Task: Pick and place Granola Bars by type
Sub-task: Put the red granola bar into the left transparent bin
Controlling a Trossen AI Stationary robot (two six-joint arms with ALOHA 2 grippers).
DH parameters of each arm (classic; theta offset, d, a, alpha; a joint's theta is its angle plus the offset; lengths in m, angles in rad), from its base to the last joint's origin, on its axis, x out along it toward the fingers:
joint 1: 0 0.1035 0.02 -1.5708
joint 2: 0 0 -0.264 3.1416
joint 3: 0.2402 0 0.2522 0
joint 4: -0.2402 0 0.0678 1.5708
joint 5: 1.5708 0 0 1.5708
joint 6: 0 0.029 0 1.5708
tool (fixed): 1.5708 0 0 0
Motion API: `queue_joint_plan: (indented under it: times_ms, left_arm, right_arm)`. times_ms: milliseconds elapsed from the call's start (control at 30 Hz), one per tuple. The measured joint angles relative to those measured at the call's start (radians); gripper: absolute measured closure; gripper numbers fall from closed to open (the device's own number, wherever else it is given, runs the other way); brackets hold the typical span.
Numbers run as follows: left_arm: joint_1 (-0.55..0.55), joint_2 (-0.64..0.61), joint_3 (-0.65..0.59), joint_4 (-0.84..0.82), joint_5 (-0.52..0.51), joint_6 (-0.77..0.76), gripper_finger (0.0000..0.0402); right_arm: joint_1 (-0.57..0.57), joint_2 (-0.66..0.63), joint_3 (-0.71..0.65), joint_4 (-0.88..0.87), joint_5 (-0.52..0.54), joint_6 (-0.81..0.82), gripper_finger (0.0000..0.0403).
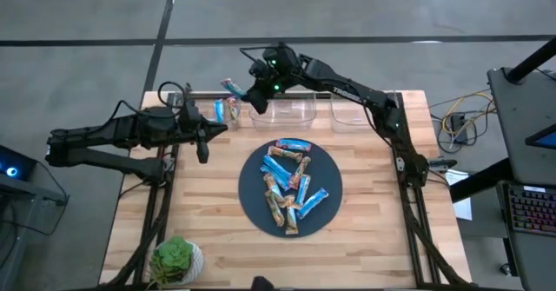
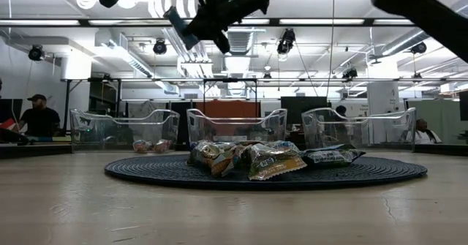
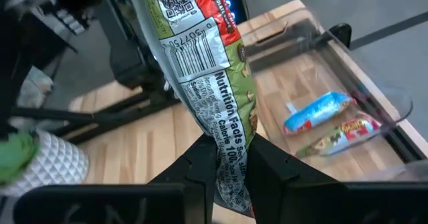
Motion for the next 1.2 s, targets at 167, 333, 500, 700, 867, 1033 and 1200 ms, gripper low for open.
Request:
queue_joint_plan:
  times_ms: [167, 333, 500, 700, 867, 1033, 1200]
  left_arm:
    - [0.0, -0.002, -0.002, -0.004, 0.0, -0.011, 0.0401]
    - [0.0, -0.002, -0.002, -0.003, 0.0, -0.011, 0.0401]
    - [0.0, -0.001, -0.002, -0.003, -0.001, -0.011, 0.0401]
    - [0.0, 0.0, -0.001, -0.001, -0.135, 0.039, 0.0401]
    - [0.002, -0.001, 0.018, 0.079, -0.191, 0.043, 0.04]
    - [0.002, -0.001, 0.036, 0.146, -0.191, 0.085, 0.0368]
    - [0.015, 0.001, 0.046, 0.161, -0.208, 0.093, 0.0299]
  right_arm:
    - [-0.033, 0.02, -0.013, 0.04, -0.018, 0.048, 0.0346]
    - [-0.054, 0.024, -0.032, 0.073, -0.017, 0.072, 0.0346]
    - [-0.061, 0.023, -0.037, 0.089, -0.018, 0.098, 0.0346]
    - [-0.054, 0.023, -0.038, 0.08, -0.111, 0.04, 0.035]
    - [-0.038, 0.006, -0.026, 0.047, -0.127, 0.003, 0.0351]
    - [-0.025, -0.046, -0.025, 0.013, -0.124, -0.04, 0.0351]
    - [-0.016, -0.098, -0.024, 0.008, -0.124, -0.051, 0.0351]
